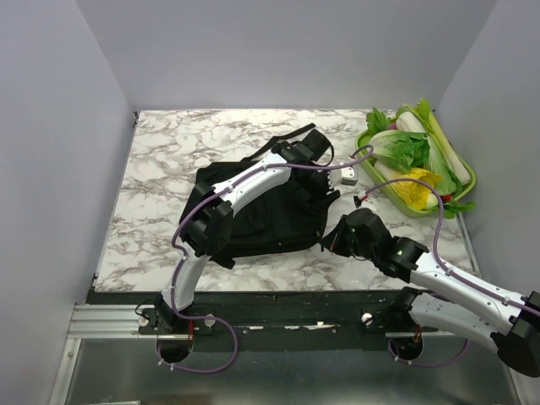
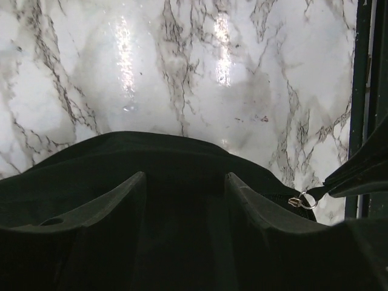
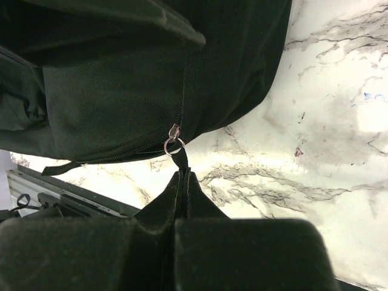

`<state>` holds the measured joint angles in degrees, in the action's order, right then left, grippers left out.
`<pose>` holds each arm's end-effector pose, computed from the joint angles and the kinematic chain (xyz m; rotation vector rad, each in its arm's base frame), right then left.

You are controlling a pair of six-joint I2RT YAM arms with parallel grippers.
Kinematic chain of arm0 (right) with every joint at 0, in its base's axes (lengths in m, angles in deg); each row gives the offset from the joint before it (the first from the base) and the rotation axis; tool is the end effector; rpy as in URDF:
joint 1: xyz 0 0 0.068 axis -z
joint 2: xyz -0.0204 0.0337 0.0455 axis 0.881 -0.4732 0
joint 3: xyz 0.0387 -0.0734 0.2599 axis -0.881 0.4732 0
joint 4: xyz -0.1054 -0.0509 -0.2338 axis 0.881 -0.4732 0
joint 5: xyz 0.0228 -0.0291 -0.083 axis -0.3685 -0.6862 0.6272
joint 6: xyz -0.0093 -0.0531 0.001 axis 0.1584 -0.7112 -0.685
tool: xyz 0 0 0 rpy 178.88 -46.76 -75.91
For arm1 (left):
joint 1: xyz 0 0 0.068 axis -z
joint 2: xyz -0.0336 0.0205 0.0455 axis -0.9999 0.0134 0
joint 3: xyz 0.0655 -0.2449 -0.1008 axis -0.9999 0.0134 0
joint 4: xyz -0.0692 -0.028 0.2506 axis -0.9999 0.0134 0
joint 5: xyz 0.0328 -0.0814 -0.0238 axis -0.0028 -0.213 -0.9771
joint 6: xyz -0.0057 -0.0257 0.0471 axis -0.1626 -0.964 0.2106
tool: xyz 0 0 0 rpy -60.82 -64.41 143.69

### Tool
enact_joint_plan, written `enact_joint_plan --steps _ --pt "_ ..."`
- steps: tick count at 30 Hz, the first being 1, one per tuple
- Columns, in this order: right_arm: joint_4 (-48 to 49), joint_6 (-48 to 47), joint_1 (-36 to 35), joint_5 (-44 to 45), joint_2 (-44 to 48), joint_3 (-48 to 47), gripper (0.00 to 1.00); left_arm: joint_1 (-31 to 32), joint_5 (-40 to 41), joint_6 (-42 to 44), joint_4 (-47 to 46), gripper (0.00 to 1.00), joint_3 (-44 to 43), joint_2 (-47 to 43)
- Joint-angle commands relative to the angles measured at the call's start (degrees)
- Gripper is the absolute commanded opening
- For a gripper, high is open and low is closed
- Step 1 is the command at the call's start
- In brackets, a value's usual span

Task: Pack the student bag
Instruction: Zip the student bag at the center of the board.

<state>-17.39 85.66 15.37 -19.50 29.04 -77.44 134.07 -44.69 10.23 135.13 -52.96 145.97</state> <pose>0.1339 0.1326 0.2239 0.2439 2.3556 0.7345 0.3173 -0.3451 0.2599 1.7499 1.8860 -0.9099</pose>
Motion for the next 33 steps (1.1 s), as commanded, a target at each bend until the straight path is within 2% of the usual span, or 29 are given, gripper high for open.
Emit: enact_joint_plan --steps 1,6,7,8,12,13,15,19,21,22,24,25,30,31,33 --pt "0.1 0.56 0.07 1.71 0.49 0.92 0.01 -0.72 0.03 -1.16 1.25 0.67 1.1 1.02" --pt "0.36 -0.05 0.07 1.79 0.4 0.83 0.01 -0.54 5.39 -6.6 -0.77 0.74 1.27 -0.12" --pt "0.54 0.03 0.07 1.88 0.57 0.92 0.01 -0.54 6.62 -9.66 -2.08 0.81 1.63 -0.39" --pt "0.71 -0.05 0.07 1.88 0.66 1.09 0.01 -0.54 6.98 -11.08 -2.44 0.85 1.89 -0.65" --pt "1.24 -0.05 0.07 1.8 0.84 1.62 0.01 -0.19 5.41 -17.68 -5.52 0.9 5.48 -2.67" --pt "1.33 -0.05 0.07 1.79 0.84 1.62 0.01 0.42 5.23 -18.56 -5.96 0.96 5.76 -2.94" --pt "1.24 -0.05 -0.01 1.79 0.93 1.71 0.01 0.86 4.26 -21.63 -6.4 0.99 6.37 -2.94" --pt "1.33 -0.14 0.07 2.14 1.37 1.8 0.01 1.39 4.52 -26.47 -7.27 0.97 5.93 -1.18" --pt "1.24 -0.05 0.07 2.49 1.54 1.8 0.01 1.39 4.96 -28.22 -9.99 0.88 9.51 -2.23" --pt "1.16 -0.05 0.07 2.58 1.72 1.97 0.01 1.48 4.96 -28.67 -13.14 0.74 10.93 -2.84" --pt "1.24 0.03 -0.01 2.85 1.98 2.24 0.01 1.83 4.7 -29.03 -15.45 0.54 13.92 -4.07" --pt "1.16 0.03 0.07 2.94 2.07 2.15 0.01 2.09 5.13 -28.94 -16.33 0.39 14.28 -4.34" --pt "1.42 -0.49 0.07 3.29 1.28 1.89 0.01 3.06 8.12 -27.88 -15.99 0.11 14.29 -4.0" --pt "1.59 -0.58 0.07 3.2 1.02 1.8 0.01 3.15 8.47 -27.88 -15.98 0.01 13.94 -3.82" --pt "1.86 -0.67 0.07 3.11 0.23 1.45 0.01 3.15 9.27 -28.15 -15.89 0.0 12.63 -3.03"
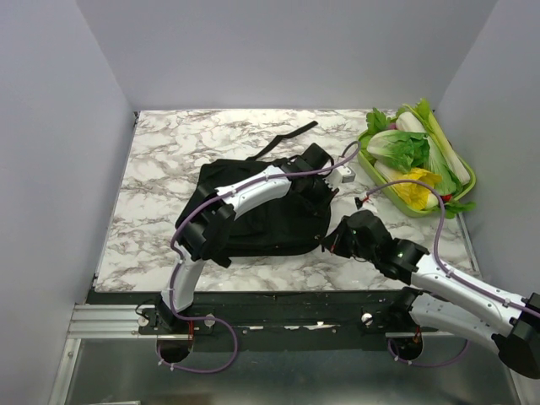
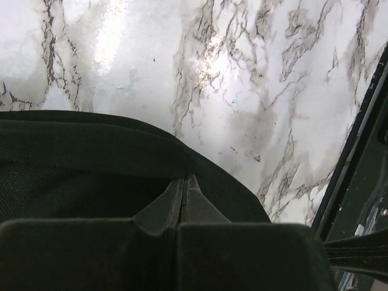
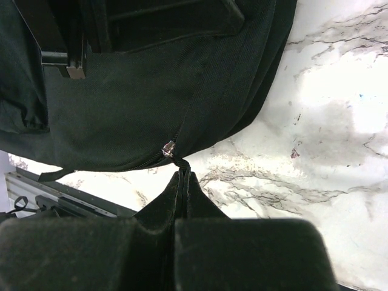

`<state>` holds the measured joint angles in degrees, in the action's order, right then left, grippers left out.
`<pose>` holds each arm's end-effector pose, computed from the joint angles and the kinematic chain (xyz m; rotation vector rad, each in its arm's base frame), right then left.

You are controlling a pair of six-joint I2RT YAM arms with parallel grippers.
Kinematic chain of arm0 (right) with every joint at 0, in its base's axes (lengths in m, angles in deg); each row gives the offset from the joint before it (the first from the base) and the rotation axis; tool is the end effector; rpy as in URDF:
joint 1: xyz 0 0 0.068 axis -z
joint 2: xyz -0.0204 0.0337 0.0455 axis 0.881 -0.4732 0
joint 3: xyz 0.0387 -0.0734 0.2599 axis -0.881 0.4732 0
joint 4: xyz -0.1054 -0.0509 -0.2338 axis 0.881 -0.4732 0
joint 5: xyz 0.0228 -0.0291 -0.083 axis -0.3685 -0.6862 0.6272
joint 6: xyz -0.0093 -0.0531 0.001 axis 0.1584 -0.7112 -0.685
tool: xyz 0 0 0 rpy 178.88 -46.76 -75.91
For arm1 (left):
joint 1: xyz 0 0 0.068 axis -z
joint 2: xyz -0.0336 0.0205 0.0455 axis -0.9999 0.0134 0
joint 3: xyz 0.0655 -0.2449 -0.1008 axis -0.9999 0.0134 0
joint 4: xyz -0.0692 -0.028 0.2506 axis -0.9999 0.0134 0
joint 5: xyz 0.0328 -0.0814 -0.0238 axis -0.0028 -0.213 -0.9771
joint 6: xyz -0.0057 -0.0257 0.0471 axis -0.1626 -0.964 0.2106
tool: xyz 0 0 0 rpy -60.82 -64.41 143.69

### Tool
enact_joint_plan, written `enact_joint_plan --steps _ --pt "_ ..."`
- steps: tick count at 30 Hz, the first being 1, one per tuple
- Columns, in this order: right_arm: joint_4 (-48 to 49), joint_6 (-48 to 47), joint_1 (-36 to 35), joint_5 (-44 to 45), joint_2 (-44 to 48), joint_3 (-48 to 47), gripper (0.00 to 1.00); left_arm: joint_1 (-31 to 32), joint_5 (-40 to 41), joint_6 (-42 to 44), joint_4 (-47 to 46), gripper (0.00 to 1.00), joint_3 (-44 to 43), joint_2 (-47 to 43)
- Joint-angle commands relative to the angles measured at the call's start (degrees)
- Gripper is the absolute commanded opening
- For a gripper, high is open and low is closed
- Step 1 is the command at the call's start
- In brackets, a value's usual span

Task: Pack the student bag
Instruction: Zip the student bag at the center of the board.

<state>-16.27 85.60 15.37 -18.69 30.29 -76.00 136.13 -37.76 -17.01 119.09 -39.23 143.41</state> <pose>0.1319 0.1297 0.2208 0.2502 2.3340 0.7347 0.3053 -0.3516 0.2198 1.3102 2.2729 -0.9299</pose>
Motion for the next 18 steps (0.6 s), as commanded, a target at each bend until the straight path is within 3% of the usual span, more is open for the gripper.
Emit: enact_joint_plan --steps 1,10,18 --pt "1.27 -0.78 -0.01 2.13 -1.28 -0.08 0.01 1.09 2.51 -1.0 -0.11 0.0 -1.72 -0.12" --pt "3.03 -2.8 0.07 1.34 -5.41 -3.33 0.01 0.74 5.06 -7.94 -2.57 0.0 -15.25 6.29" --pt "7.85 -4.12 -0.37 -0.06 -5.85 -3.07 0.01 -2.77 4.54 -15.15 -7.67 0.0 -19.47 8.75"
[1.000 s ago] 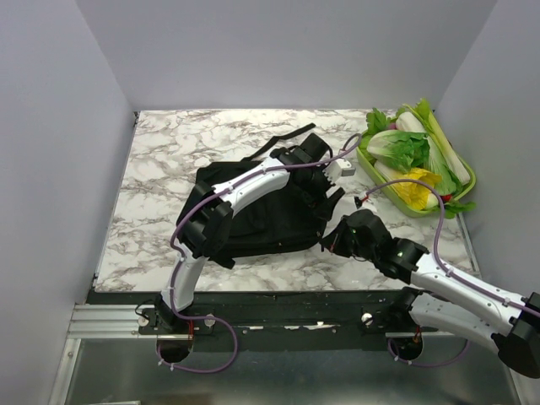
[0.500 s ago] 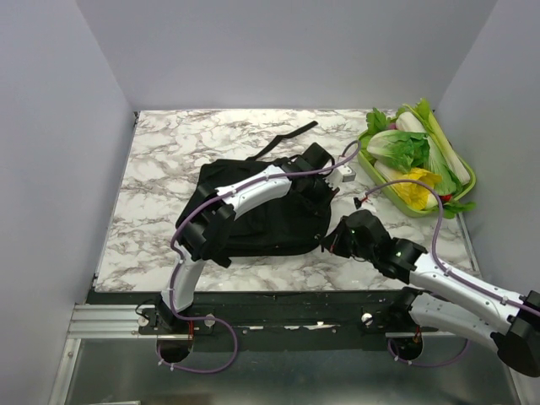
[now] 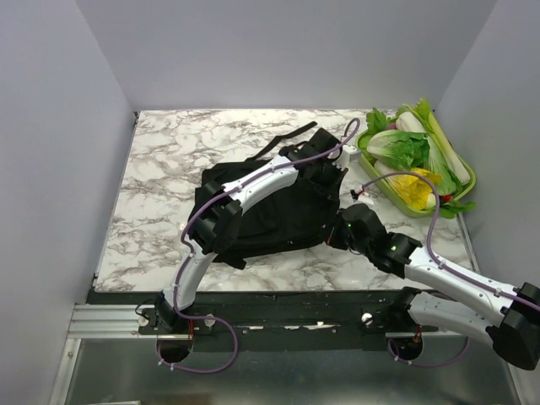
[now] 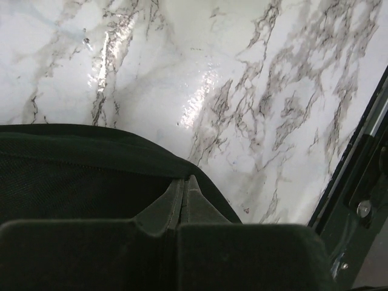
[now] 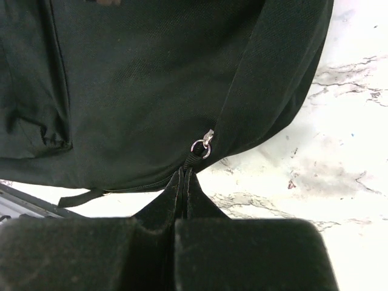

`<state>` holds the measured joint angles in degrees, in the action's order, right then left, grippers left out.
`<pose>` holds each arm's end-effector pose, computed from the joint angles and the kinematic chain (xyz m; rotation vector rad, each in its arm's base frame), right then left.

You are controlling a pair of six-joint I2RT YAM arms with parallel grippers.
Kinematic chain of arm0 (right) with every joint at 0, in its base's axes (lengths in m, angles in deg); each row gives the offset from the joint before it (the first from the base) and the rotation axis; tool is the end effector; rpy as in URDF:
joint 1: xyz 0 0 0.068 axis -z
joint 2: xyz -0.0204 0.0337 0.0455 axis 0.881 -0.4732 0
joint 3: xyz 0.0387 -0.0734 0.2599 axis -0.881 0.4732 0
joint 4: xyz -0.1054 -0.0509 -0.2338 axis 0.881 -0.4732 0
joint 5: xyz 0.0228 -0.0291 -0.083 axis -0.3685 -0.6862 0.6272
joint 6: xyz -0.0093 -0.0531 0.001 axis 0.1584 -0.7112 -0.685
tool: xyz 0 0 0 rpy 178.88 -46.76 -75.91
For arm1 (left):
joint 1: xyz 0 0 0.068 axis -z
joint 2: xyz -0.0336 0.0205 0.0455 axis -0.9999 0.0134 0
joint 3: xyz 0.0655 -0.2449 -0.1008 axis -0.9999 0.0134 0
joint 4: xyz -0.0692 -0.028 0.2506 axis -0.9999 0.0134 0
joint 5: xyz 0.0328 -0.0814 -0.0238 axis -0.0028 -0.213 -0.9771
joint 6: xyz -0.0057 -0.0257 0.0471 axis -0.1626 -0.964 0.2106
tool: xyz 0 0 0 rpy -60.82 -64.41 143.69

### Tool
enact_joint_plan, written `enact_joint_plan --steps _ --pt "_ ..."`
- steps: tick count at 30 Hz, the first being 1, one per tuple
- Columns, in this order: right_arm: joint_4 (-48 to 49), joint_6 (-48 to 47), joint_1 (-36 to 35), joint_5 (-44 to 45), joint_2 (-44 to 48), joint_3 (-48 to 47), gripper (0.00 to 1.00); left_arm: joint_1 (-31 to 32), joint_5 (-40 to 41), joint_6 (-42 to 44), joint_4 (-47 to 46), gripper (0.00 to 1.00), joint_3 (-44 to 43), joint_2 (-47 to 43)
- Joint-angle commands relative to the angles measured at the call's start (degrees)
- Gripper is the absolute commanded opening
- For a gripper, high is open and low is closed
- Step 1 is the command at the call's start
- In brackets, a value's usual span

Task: Pack the student bag
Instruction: Zip the student bag at the center of the board, then reset both arms

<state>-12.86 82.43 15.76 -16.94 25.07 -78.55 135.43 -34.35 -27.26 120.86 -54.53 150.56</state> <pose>0.1462 0.1412 0.2251 0.2095 2.3034 0.6867 0.3381 -0.3748 0.2433 1.0658 2.3131 -0.9382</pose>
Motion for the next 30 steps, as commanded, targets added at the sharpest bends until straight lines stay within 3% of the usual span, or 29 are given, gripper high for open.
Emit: enact_joint_plan --steps 1,17,25,27,28,30 --pt "5.32 -0.95 -0.76 -2.08 -1.07 -0.43 0.01 -2.51 1.13 -5.25 -9.36 0.0 -4.87 1.96" --pt "9.37 -2.88 -11.91 -2.96 -9.68 -5.95 0.01 -3.92 1.3 -5.43 -11.29 0.0 -8.66 5.21" --pt "5.79 -1.57 -12.36 0.45 -10.92 -7.9 0.01 -3.92 -1.15 -3.59 -9.46 0.0 -4.62 1.54" --pt "4.02 -1.22 -12.36 1.95 -9.95 -8.07 0.01 -4.01 -2.38 -1.14 -7.34 0.11 -3.14 0.3" --pt "2.45 -1.21 -12.27 3.61 -8.38 -8.16 0.1 -4.01 -2.91 -0.25 -5.77 0.21 -2.08 -1.36" --pt "1.12 -1.65 -12.36 5.29 -6.27 -7.98 0.26 -4.27 -4.41 2.81 -4.27 0.28 1.77 -3.56"
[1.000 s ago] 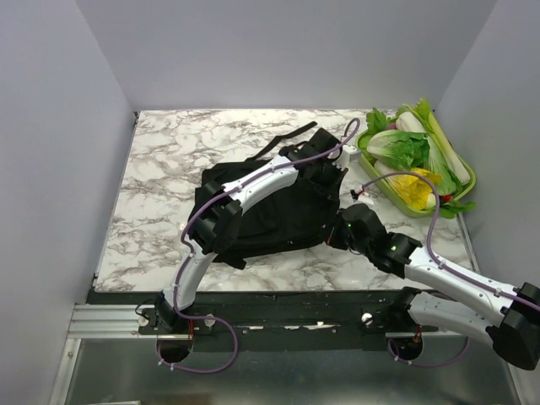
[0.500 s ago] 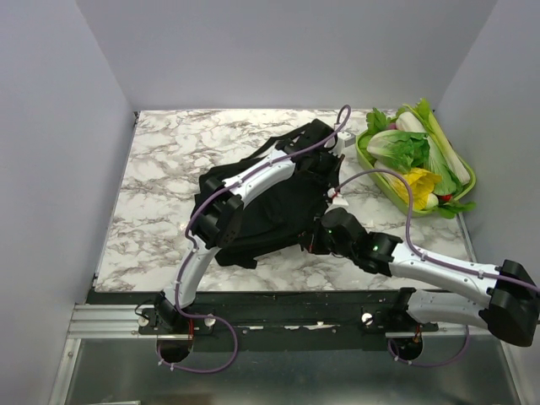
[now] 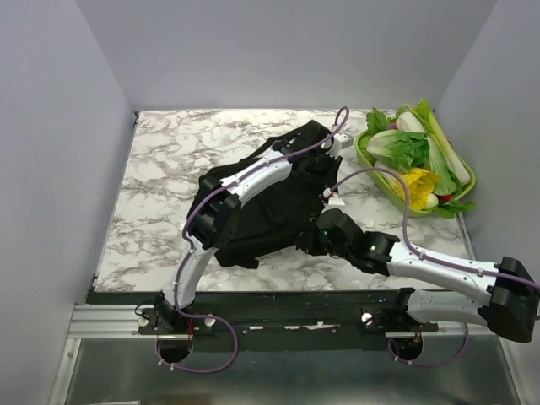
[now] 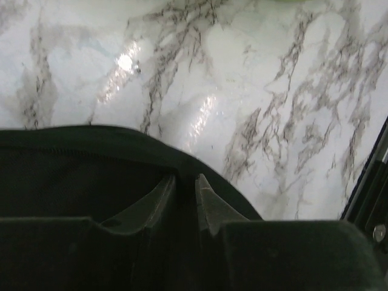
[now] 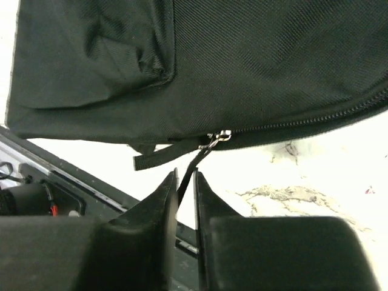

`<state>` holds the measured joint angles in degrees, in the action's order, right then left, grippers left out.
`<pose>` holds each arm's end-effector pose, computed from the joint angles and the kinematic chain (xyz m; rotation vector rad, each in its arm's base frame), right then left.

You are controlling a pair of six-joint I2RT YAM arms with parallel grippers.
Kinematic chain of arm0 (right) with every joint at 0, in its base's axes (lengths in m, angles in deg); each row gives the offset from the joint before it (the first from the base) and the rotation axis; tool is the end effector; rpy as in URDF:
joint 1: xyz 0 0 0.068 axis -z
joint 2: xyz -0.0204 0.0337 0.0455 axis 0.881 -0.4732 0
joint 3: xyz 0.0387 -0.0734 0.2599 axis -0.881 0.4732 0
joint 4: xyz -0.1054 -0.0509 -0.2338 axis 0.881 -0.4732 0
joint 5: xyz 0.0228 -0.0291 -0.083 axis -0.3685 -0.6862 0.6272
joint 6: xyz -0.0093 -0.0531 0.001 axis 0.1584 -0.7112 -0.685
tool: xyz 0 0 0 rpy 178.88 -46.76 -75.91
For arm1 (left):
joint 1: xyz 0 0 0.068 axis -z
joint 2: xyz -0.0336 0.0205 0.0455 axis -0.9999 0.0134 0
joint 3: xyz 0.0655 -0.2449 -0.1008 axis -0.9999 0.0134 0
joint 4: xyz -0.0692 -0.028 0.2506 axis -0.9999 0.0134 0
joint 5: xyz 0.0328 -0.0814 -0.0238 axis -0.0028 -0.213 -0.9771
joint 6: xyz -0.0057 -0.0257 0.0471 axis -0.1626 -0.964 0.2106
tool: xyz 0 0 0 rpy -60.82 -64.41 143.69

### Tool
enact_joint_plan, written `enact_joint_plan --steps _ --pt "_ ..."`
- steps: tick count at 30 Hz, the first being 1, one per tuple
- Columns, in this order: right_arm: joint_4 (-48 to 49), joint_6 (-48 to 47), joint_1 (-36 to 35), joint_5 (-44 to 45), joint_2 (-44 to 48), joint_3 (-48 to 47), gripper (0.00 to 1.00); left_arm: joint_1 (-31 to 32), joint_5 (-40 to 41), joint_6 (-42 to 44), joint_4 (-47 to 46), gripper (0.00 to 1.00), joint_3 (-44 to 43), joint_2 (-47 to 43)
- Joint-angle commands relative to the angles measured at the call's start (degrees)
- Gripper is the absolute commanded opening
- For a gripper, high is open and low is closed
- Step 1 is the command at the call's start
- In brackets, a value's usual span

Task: Pack the student bag
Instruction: Reset both arms

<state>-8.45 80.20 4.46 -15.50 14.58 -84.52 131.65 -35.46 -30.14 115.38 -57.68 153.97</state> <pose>0.1369 0.1985 0.2296 -0.0496 2.3267 0.7418 0.3756 -0.3649 0.2390 0.9317 2.2674 -0.9758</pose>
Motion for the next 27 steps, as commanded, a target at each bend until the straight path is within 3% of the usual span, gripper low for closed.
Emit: enact_joint_plan --steps 1,3,4,6,7,8,15,18,19,22,23,27 --pt "-4.08 0.23 -1.06 5.25 6.67 -1.93 0.39 -0.66 -3.82 6.76 2.18 0.29 6.6 -9.51" --pt "-4.97 -1.26 -0.89 6.32 8.97 -2.1 0.51 -1.01 -6.09 8.52 2.72 0.3 11.77 -12.42" --pt "-6.28 -1.62 -0.89 7.62 9.85 -2.37 0.62 -1.1 -6.8 10.62 3.77 0.32 13.19 -14.87" --pt "-8.13 -2.93 -0.8 9.12 11.96 -3.86 0.7 -1.19 -9.86 13.17 5.26 0.33 16.7 -17.17" --pt "-10.14 -3.2 -0.8 10.79 12.49 -4.38 0.81 -1.11 -10.93 15.28 7.45 0.33 17.59 -18.92" --pt "-11.03 -3.46 -0.62 11.59 13.19 -5.26 0.83 -1.19 -12.25 16.08 8.34 0.34 18.65 -19.89" --pt "-17.44 -5.31 1.04 18.96 21.27 -6.85 0.91 -1.1 -17.27 23.98 13.17 0.4 25.42 -28.07" --pt "-20.43 -7.24 3.59 21.17 23.57 -7.64 0.96 -2.33 -13.33 23.31 14.06 0.6 27.17 -31.76" --pt "-20.88 -8.12 4.64 19.08 22.79 -8.25 1.0 -3.03 -12.27 22.77 12.93 0.73 27.96 -34.47" --pt "-21.76 -10.76 8.51 13.46 19.46 -11.05 1.0 -6.54 -8.66 20.33 8.11 0.84 32.95 -41.14" --pt "-21.93 -11.55 8.87 12.74 16.92 -11.94 1.0 -7.51 -7.7 19.53 6.86 0.96 34.37 -43.0" --pt "-21.06 -14.7 8.96 11.33 12.86 -15.37 1.0 -14.88 -6.72 16.88 5.53 0.99 38.08 -48.55"
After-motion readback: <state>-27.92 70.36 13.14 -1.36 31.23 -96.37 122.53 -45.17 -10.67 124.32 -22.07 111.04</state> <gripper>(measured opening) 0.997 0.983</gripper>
